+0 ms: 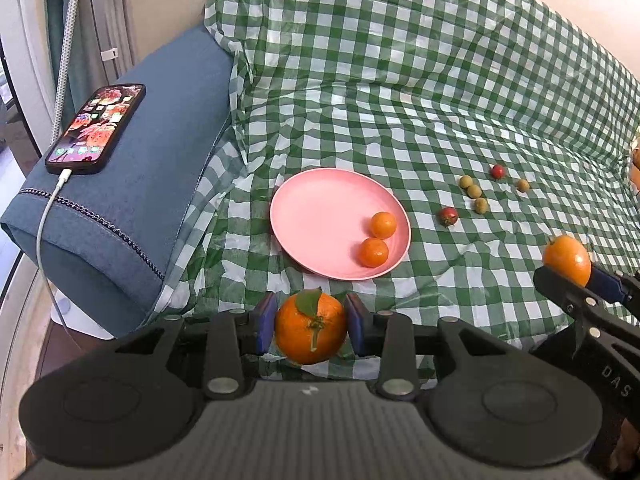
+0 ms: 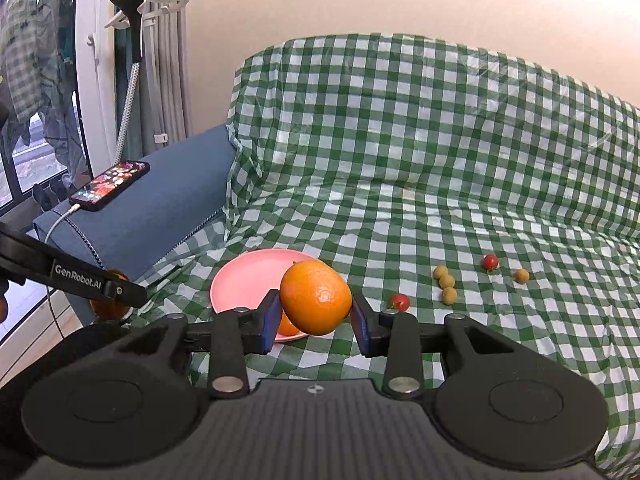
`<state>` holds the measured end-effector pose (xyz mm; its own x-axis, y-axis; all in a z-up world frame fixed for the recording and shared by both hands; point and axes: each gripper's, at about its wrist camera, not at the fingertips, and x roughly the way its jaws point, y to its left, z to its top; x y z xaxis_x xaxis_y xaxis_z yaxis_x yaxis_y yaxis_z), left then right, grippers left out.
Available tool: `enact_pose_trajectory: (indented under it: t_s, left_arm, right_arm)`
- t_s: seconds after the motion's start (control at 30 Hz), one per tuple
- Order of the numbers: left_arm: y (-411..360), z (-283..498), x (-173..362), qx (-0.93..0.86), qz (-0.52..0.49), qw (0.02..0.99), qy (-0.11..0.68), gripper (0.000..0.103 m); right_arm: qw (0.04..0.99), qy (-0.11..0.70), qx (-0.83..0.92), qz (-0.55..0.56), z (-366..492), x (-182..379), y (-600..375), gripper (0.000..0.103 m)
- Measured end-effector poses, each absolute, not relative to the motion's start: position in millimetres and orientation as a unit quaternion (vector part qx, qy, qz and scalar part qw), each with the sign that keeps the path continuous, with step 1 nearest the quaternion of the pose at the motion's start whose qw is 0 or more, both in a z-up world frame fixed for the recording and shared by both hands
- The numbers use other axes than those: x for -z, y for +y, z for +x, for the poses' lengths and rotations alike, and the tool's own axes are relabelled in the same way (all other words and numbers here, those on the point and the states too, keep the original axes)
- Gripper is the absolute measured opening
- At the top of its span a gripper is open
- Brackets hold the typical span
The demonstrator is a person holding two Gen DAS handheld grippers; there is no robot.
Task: Organize fruits
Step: 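Lift the held orange toward the plate with the right tool while the left tool carries the mandarin, then lower the orange over the pink plate with the right tool while the left tool lowers the mandarin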
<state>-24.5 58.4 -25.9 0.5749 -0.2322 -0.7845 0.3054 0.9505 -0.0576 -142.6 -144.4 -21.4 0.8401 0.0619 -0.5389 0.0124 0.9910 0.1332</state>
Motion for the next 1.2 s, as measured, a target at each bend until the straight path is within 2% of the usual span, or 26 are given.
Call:
enact_pose_trajectory:
  t_s: [0.53, 1.2]
  left_arm:
    - [41.9, 53.1, 42.8, 0.136, 0.029, 0.886, 0.443, 0.041]
    - [0.1, 156.6, 114.7, 0.13, 0.045, 0.859, 0.493, 0.041]
  right_arm:
    - [0.949, 0.31, -0.034, 0.049, -65.7, 55.0, -132.0, 0.039]
    - [0.922, 0.38, -0.044, 0.062, 64.0, 129.4, -130.5, 0.039]
